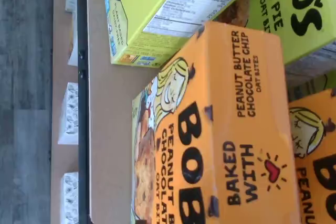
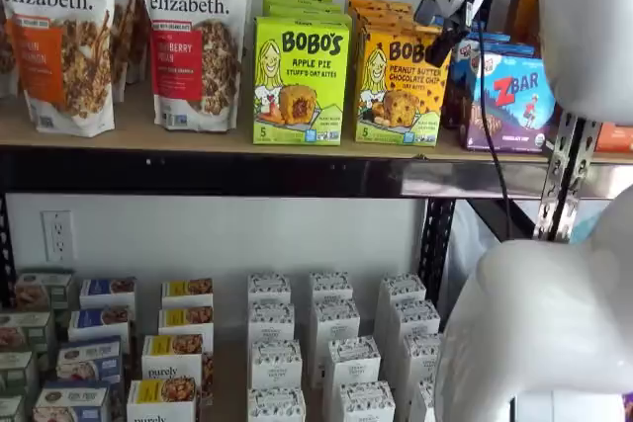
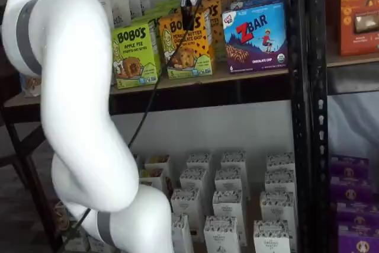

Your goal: Pick up the orange box on the top shelf, the fifth box from the left

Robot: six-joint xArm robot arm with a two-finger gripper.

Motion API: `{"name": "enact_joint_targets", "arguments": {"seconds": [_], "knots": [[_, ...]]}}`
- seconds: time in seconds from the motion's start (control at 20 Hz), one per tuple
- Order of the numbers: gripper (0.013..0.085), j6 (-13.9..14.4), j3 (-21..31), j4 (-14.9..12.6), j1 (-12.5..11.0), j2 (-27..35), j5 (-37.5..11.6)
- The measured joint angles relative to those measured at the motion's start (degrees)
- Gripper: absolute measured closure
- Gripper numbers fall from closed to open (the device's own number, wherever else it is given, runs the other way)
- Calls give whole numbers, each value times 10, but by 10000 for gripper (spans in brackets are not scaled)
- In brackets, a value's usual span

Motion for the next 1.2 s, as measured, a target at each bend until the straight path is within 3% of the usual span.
{"name": "enact_joint_targets", "arguments": {"seconds": [0.75, 1.2], "knots": [[130, 37, -114, -77, 37, 84, 111], [130, 43, -151, -88, 43, 114, 158]]}}
